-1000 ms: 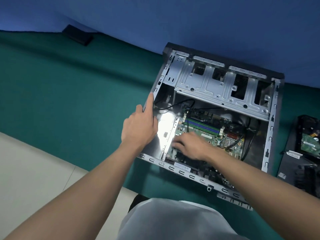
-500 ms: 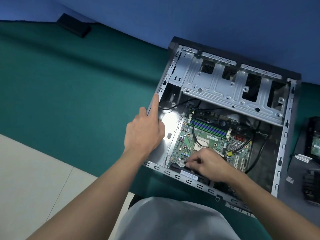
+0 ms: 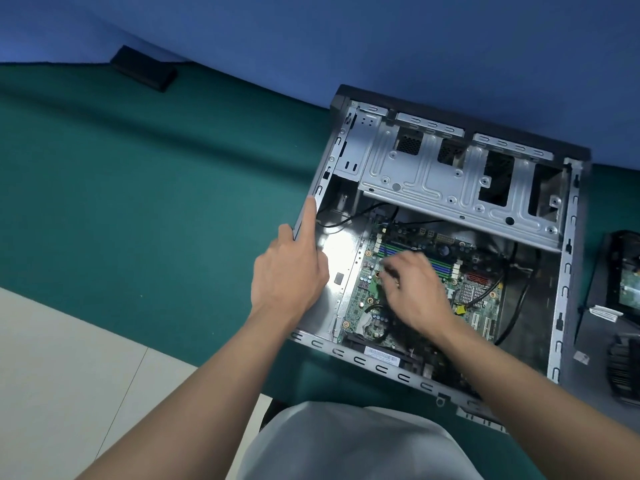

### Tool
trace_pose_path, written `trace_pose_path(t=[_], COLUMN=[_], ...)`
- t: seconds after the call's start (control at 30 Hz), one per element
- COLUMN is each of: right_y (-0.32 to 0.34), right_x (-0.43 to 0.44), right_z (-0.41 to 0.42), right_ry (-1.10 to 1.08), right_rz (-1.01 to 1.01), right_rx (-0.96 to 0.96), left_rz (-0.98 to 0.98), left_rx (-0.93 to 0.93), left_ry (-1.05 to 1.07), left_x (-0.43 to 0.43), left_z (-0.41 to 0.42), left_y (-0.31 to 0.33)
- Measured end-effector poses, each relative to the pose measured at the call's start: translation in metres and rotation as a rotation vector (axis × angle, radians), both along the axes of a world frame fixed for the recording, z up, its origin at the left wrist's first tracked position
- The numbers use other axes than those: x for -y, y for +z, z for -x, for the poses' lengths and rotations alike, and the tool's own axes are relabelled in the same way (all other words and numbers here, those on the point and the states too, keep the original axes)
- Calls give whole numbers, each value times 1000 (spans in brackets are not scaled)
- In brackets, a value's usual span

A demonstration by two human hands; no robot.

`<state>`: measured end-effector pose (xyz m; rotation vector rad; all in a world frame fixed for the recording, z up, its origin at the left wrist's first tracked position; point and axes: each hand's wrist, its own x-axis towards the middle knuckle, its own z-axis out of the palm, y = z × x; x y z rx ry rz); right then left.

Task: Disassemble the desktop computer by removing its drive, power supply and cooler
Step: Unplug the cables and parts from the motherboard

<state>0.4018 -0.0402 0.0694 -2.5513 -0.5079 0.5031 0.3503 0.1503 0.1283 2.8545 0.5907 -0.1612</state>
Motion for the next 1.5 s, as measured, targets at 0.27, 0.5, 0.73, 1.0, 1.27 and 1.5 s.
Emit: trace_pose_path(t=[0.27, 0.5, 0.73, 1.0, 1.27, 1.5], right_y=[0, -14, -28, -27, -13, -4], right_x=[-22, -36, -43, -36, -28, -5], right_z=[-63, -100, -110, -101, -114, -69], right_ry=[145, 103, 101, 189, 102, 3], right_rz=[381, 360, 277, 365, 390, 370], right_rx=[29, -310, -327, -206, -432, -81], left_rz=[14, 24, 55, 46, 62, 39], left_rx=[-1, 1, -14, -22, -31, -10], left_ry=[9, 13, 13, 6, 7, 10], left_x=[-1, -1, -1, -1, -2, -2], left_z=[0, -1, -1, -1, -1, -1], left_y=[0, -1, -2, -1, -1, 2])
